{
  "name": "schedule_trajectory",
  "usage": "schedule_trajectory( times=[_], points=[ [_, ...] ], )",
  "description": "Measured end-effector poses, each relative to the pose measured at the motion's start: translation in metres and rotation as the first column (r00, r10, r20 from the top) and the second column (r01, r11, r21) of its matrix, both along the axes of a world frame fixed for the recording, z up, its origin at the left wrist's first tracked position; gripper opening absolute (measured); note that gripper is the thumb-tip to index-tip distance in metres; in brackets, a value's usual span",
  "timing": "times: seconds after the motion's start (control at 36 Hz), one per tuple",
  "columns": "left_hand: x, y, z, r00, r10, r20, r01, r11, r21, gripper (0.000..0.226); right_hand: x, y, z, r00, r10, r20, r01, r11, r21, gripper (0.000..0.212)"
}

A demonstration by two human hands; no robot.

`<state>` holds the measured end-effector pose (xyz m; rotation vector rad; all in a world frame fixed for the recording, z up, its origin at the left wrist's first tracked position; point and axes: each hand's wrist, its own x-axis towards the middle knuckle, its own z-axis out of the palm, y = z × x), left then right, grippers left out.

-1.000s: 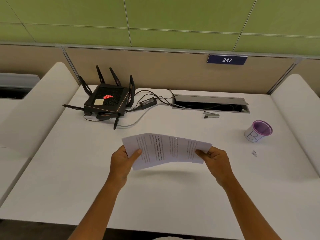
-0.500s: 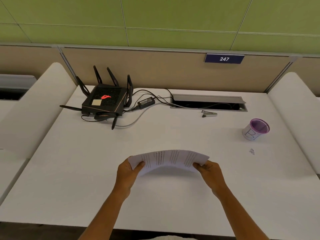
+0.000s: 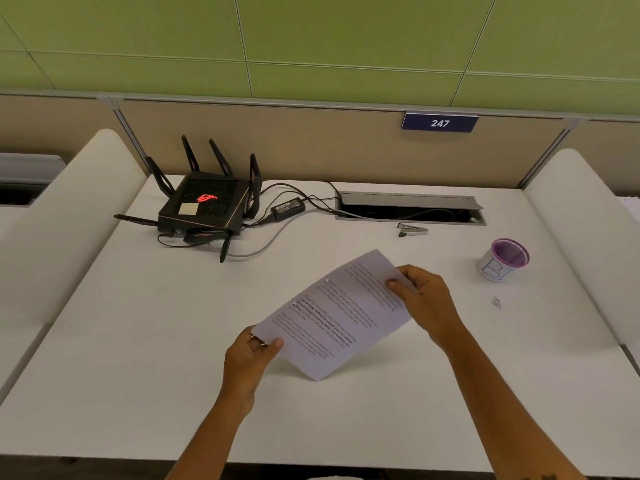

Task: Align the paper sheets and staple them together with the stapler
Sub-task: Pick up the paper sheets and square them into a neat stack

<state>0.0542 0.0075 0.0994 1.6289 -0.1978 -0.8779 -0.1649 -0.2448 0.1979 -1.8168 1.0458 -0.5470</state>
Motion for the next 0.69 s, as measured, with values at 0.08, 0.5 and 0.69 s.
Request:
schedule_trajectory(
  times=[0.08,0.5,0.69],
  points=[
    [0.004,0.001,0.001,0.996,-0.033,0.078,0.029,0.998,0.05,0.048,0.008,-0.004,0.015,0.992,0.09,-0.094,-0.098,0.991,-0.089,0.013],
    [-0.007,-0.05,0.06,0.903,-0.364,0.229,0.378,0.926,-0.019,0.016,0.051,0.007,0.035,0.837,0.261,-0.481,-0.433,0.854,-0.29,0.011],
    [-0.009,-0.054,0.063,0.942,-0.325,0.083,0.332,0.938,-0.101,0.019,0.063,0.015,0.035,0.773,0.282,-0.568,-0.489,0.835,-0.251,0.014]
  ],
)
